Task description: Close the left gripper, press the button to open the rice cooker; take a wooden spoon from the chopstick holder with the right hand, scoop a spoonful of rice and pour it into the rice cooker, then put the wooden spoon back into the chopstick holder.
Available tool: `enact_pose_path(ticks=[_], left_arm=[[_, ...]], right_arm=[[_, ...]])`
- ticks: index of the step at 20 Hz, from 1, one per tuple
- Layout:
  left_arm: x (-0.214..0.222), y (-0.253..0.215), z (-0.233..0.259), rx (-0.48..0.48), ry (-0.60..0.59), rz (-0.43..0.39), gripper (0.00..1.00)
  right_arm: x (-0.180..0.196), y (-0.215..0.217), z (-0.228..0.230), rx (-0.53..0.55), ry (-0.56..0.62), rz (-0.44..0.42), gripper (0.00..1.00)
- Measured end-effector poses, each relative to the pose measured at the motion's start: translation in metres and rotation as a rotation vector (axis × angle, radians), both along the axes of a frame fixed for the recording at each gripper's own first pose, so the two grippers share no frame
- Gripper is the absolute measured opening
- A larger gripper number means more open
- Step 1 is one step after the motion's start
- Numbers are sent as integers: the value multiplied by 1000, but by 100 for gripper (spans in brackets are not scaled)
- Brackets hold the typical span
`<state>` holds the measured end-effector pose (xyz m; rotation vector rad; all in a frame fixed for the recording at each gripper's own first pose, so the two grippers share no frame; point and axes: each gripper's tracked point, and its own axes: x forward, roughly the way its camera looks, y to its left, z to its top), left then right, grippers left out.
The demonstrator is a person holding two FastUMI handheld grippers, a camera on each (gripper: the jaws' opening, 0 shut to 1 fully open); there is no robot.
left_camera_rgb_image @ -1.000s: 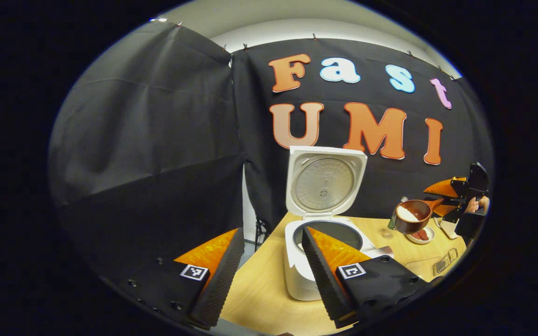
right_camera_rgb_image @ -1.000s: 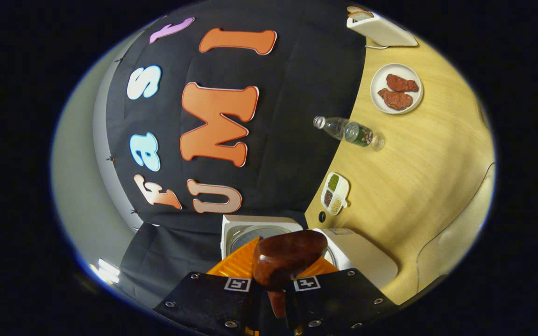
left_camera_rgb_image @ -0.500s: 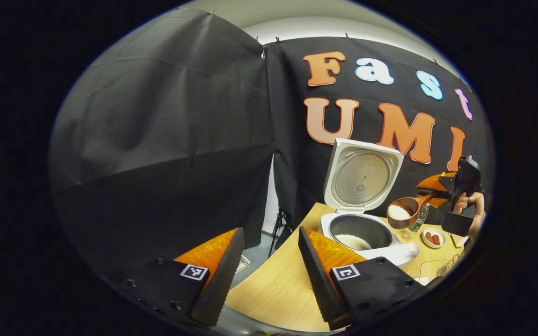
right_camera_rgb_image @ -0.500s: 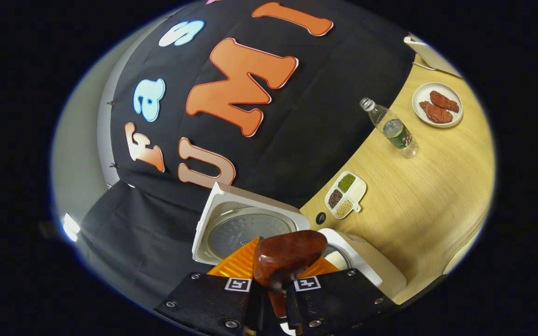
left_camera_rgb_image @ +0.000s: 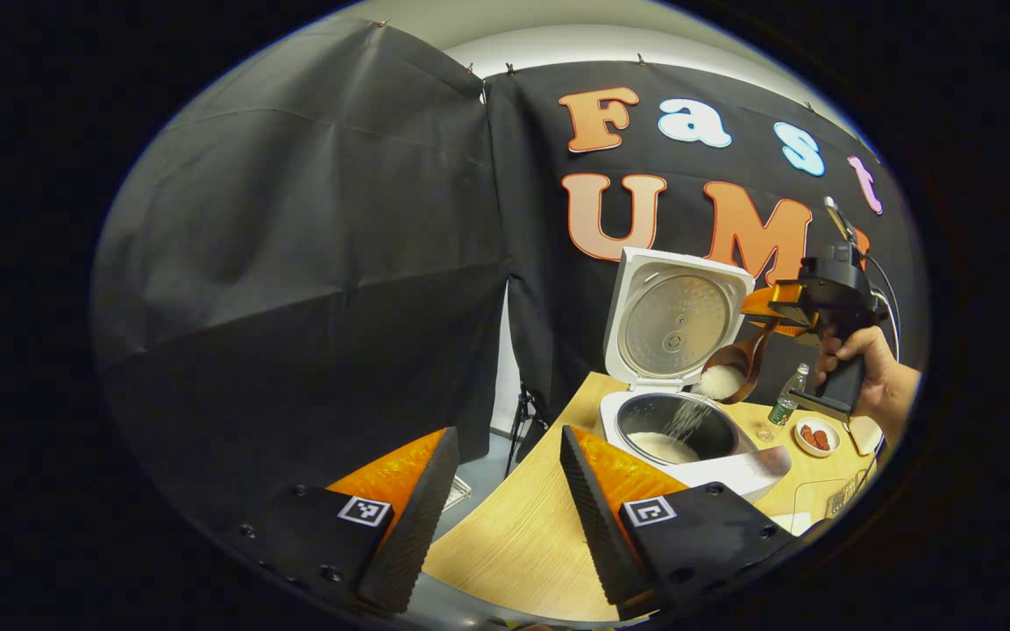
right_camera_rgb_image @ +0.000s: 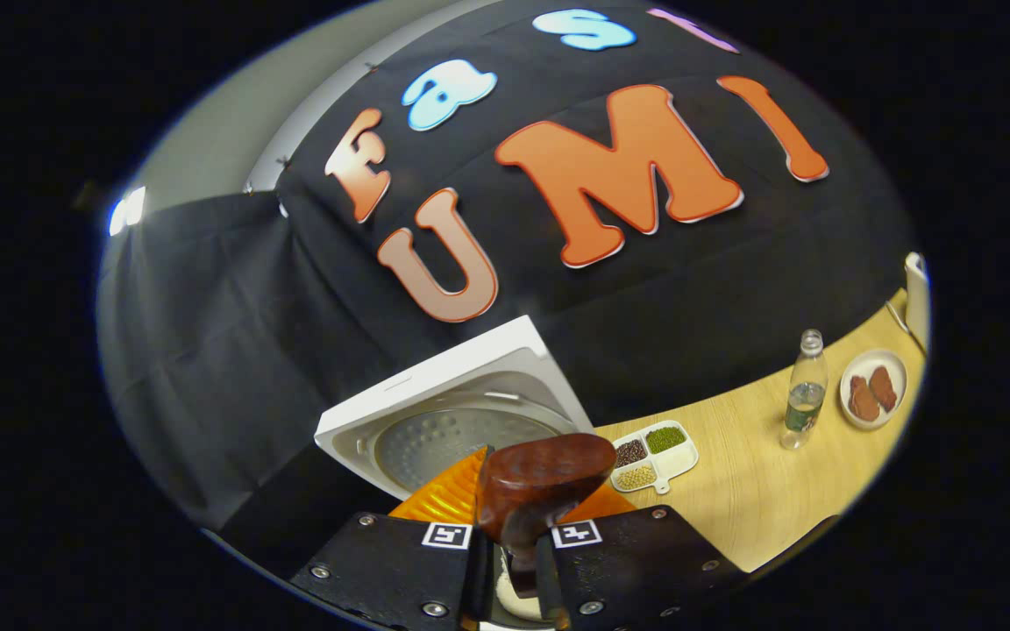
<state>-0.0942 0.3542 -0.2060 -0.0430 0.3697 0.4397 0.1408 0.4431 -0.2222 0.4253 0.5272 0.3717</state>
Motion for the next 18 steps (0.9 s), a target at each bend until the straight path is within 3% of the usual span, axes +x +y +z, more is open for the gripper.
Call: enact_pose_path(ticks=[1, 2, 18], left_arm=[[1, 0, 1, 1, 2, -3, 80], [3, -1, 1, 3, 3, -6, 80], [0, -3, 8, 42, 0, 25, 82]], right_arm=[[1, 7, 4, -38, -27, 34, 14], [2, 13, 6, -57, -45, 55, 19], [-12, 44, 22, -261, -231, 327, 19]])
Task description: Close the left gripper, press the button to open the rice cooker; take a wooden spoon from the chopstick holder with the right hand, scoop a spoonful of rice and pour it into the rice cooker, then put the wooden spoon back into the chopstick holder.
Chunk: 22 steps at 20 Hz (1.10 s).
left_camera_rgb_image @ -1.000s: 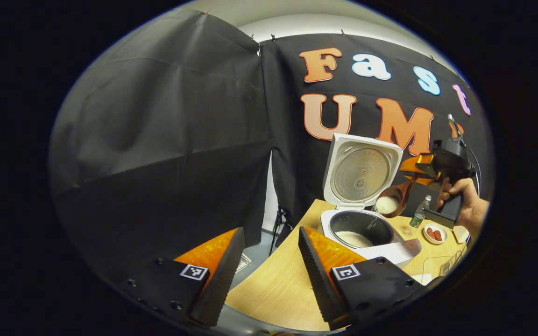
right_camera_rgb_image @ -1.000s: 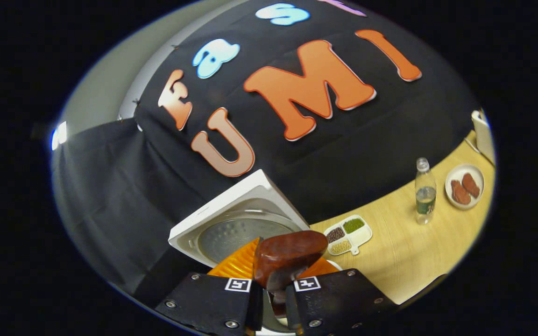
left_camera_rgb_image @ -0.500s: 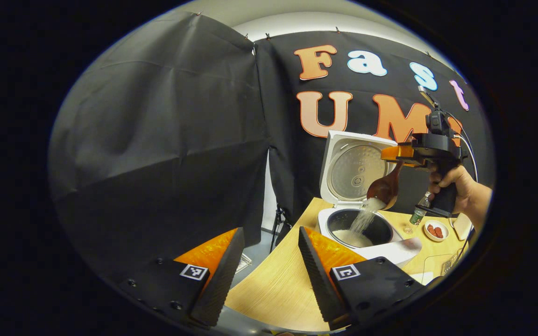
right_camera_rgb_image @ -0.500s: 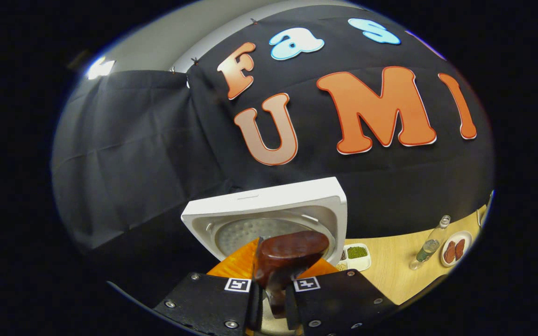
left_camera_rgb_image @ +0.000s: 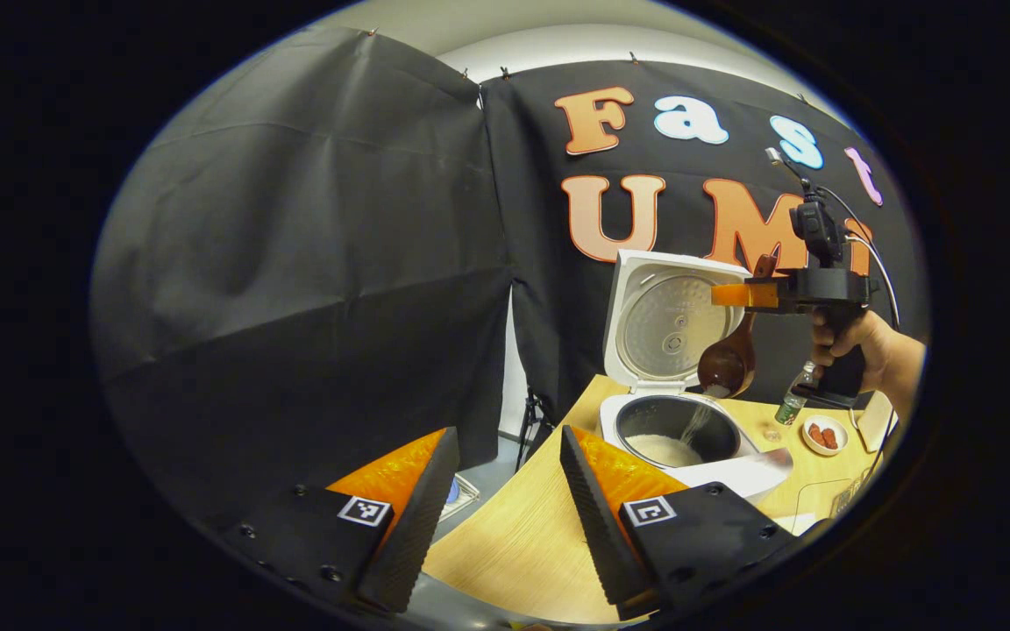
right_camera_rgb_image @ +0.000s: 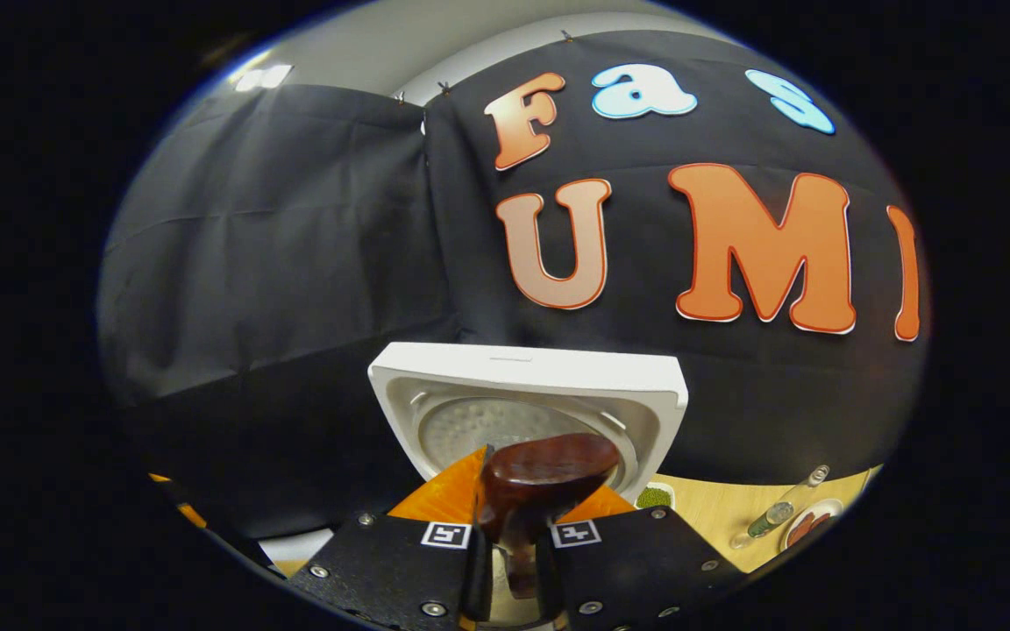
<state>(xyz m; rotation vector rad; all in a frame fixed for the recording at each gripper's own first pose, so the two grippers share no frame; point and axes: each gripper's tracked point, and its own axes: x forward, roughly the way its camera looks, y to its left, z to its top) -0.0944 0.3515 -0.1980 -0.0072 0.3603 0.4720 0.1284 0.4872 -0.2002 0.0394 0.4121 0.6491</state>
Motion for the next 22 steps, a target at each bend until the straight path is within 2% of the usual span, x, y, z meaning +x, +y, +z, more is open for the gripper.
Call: enact_pose_path(ticks=[1, 2, 3, 6, 9, 11, 14, 18, 21, 22], left_arm=[[-1, -1, -1, 0, 1, 3, 82], [-2, -2, 0, 0, 3, 5, 82], [-2, -4, 0, 2, 4, 6, 82], [-3, -8, 4, 16, 4, 13, 81], [-5, -15, 7, 29, 2, 16, 82], [-8, -24, 9, 37, 1, 12, 82], [-6, -43, 16, 57, -12, -1, 80], [-1, -81, 26, 74, -26, -23, 83], [7, -111, 31, 79, -33, -33, 95], [10, -119, 33, 84, -36, -37, 96]], right_arm=[[-3, 2, 2, -13, -21, 19, 19], [-4, 4, 4, -34, -53, 37, 14], [-7, 7, 8, -57, -89, 56, 19], [-17, 14, 11, -96, -152, 108, 19], [-23, 9, 8, -81, -142, 114, 19], [-23, -1, 11, -20, -94, 88, 19], [-22, -36, 15, 81, -5, 22, 19], [-27, -104, 23, 155, 61, -50, 19], [-37, -160, 22, 167, 78, -109, 19], [-40, -180, 21, 171, 82, -130, 19]])
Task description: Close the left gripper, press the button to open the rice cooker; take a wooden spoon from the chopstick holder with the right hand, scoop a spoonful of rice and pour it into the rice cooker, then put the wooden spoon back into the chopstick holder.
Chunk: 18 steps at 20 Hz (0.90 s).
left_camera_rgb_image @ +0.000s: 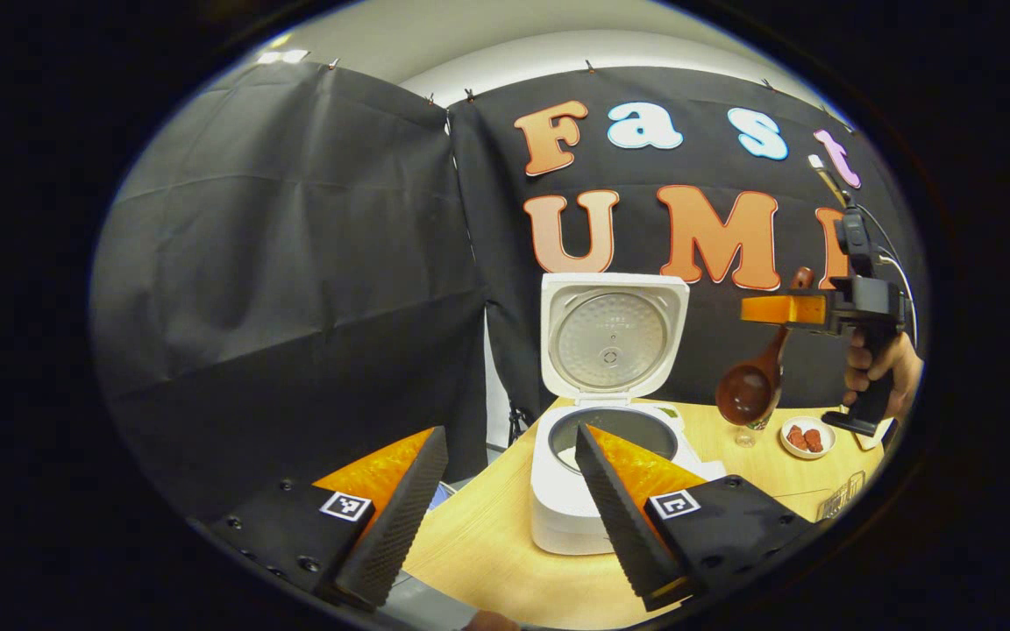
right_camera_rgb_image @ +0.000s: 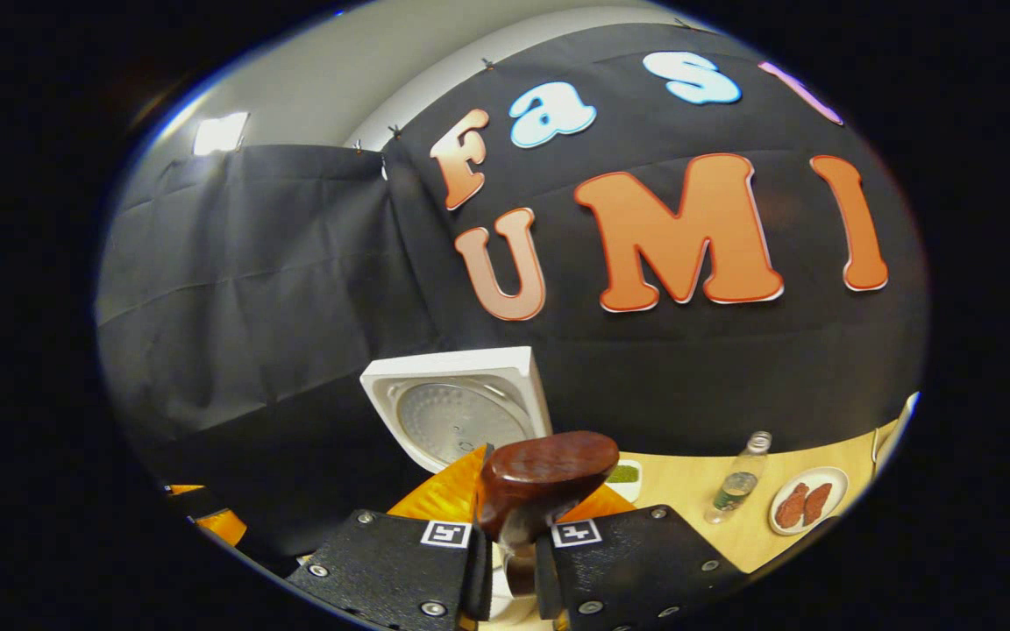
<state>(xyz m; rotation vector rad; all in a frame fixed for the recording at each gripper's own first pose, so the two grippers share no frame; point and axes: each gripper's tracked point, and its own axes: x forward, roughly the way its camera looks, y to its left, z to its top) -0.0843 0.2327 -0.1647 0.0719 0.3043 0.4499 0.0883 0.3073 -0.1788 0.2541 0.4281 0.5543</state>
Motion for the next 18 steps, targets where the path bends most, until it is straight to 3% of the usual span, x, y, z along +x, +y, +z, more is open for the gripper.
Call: enact_pose_path(ticks=[1, 10, 14, 15, 16, 18], left_arm=[[2, -10, 2, 6, 1, -4, 100], [32, -95, 2, 0, 2, -105, 100], [48, -134, -9, -24, 39, -178, 99], [52, -142, -8, -24, 44, -193, 100], [57, -148, -6, -16, 45, -204, 100], [67, -158, 1, 1, 40, -220, 100]], right_arm=[[-3, -20, 0, 1, 7, -22, 19], [-42, -208, -16, 1, 85, -273, 19], [-70, -280, -40, -30, 139, -373, 19], [-77, -297, -48, -40, 153, -397, 14], [-84, -312, -56, -49, 170, -420, 19], [-98, -338, -68, -52, 197, -461, 14]])
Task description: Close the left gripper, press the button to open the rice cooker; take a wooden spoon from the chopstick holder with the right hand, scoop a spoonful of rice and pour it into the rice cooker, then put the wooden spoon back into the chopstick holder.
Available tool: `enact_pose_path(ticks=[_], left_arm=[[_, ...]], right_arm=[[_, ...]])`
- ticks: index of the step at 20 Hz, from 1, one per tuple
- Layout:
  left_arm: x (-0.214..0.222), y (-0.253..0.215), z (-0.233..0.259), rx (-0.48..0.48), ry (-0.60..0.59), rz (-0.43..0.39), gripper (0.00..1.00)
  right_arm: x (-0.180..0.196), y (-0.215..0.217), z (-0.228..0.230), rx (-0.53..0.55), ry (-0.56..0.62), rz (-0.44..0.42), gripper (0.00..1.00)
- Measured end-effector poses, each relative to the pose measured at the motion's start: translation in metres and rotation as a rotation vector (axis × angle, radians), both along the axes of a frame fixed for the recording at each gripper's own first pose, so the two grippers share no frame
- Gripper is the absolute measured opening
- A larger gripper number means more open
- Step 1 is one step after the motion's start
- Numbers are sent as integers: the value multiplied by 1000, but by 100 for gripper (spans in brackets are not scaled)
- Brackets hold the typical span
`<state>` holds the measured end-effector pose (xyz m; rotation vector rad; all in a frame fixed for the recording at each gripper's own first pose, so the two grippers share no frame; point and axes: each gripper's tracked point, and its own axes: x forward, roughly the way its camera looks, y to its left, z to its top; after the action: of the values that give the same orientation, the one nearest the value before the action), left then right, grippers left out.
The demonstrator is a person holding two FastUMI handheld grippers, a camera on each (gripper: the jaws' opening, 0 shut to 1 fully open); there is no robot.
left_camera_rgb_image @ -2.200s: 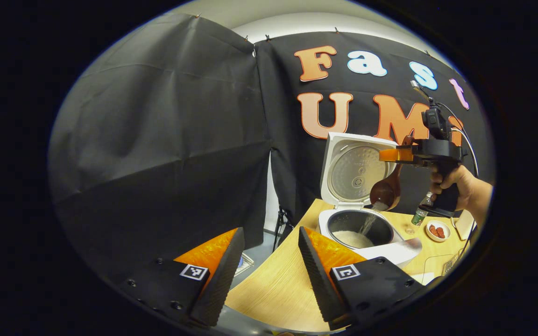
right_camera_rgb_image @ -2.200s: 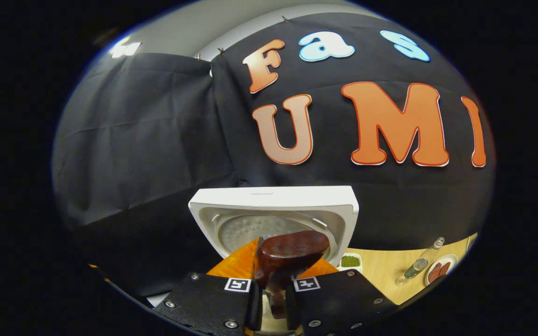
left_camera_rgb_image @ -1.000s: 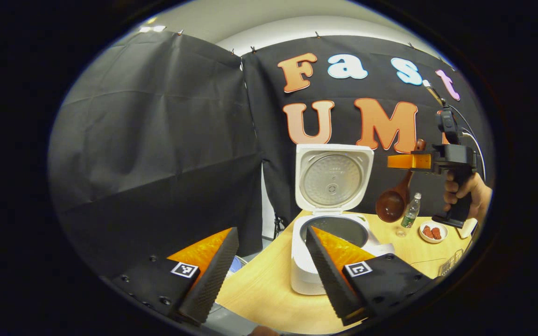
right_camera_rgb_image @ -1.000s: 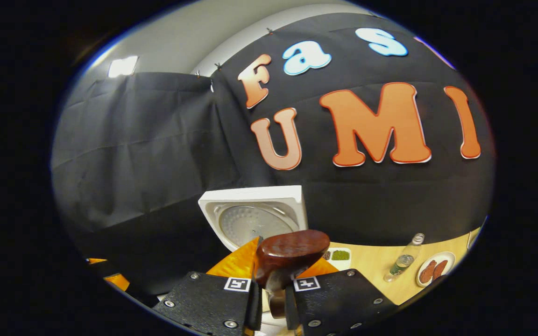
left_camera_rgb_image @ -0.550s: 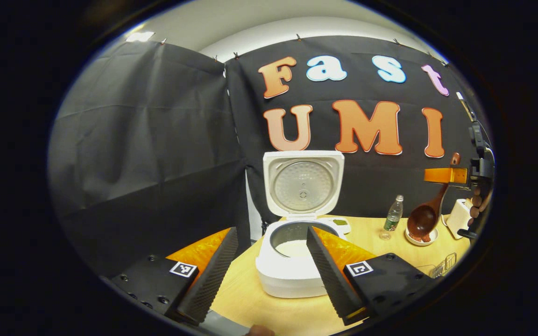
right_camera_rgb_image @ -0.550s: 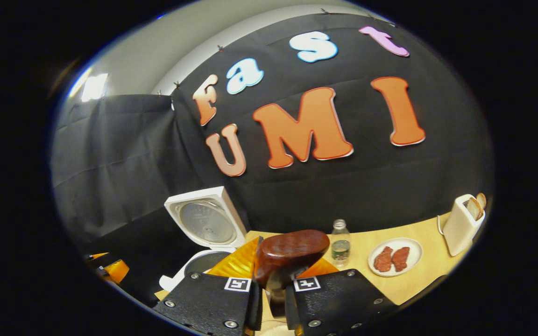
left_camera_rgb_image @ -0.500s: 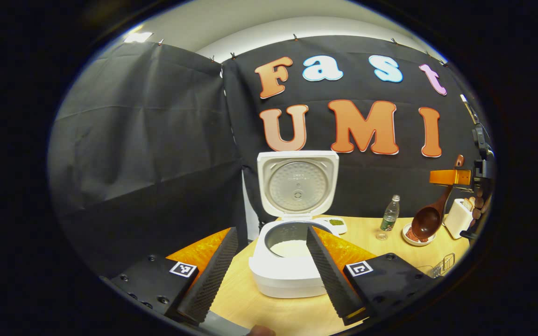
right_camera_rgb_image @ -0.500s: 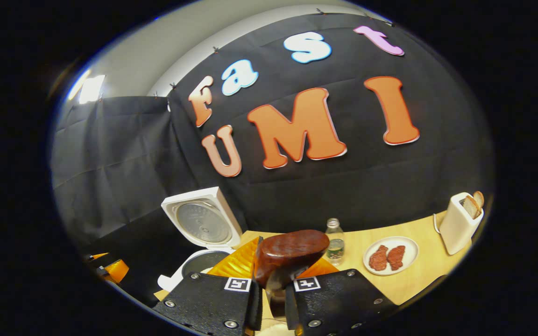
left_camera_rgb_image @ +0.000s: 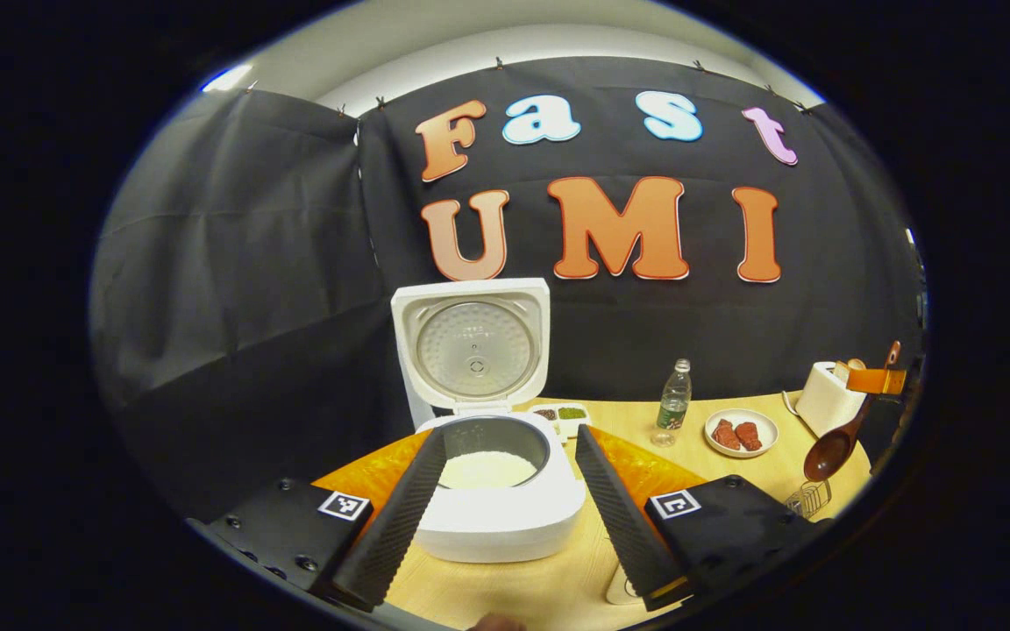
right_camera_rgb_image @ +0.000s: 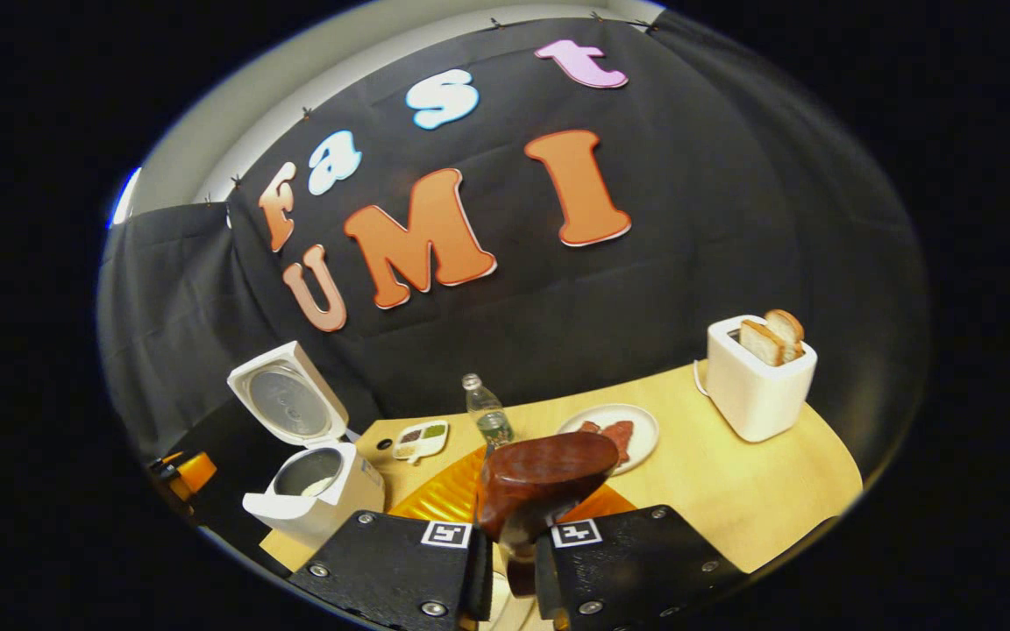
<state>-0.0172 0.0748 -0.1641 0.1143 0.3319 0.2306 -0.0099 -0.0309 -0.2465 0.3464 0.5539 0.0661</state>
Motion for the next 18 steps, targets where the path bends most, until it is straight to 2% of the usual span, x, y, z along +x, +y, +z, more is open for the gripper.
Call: enact_pose_path(ticks=[1, 2, 5, 6, 8, 11, 12, 13, 14, 15, 18], left_arm=[[4, -4, 3, 3, -5, -4, 100], [6, -7, 5, 9, -8, -1, 100], [12, -4, 17, 36, -29, 32, 100], [15, -4, 21, 38, -35, 41, 96], [19, -2, 27, 36, -42, 58, 100], [27, 1, 36, 36, -55, 70, 96], [29, 3, 38, 27, -61, 70, 100], [31, 8, 39, 16, -61, 75, 96], [34, 17, 42, 9, -65, 92, 100], [37, 26, 45, -6, -72, 103, 100], [57, 52, 67, -48, -101, 130, 96]], right_arm=[[-6, -14, -7, -4, 9, -25, 19], [-11, -28, -13, -8, 16, -52, 14], [-25, -62, -36, 1, 31, -135, 14], [-29, -67, -45, 7, 31, -150, 14], [-34, -72, -62, 27, 25, -180, 14], [-39, -73, -96, 40, 38, -219, 14], [-41, -73, -106, 39, 54, -230, 19], [-44, -73, -116, 46, 69, -246, 16], [-46, -71, -121, 60, 74, -260, 16], [-49, -70, -123, 69, 74, -271, 21], [-54, -67, -138, 71, 87, -297, 22]])
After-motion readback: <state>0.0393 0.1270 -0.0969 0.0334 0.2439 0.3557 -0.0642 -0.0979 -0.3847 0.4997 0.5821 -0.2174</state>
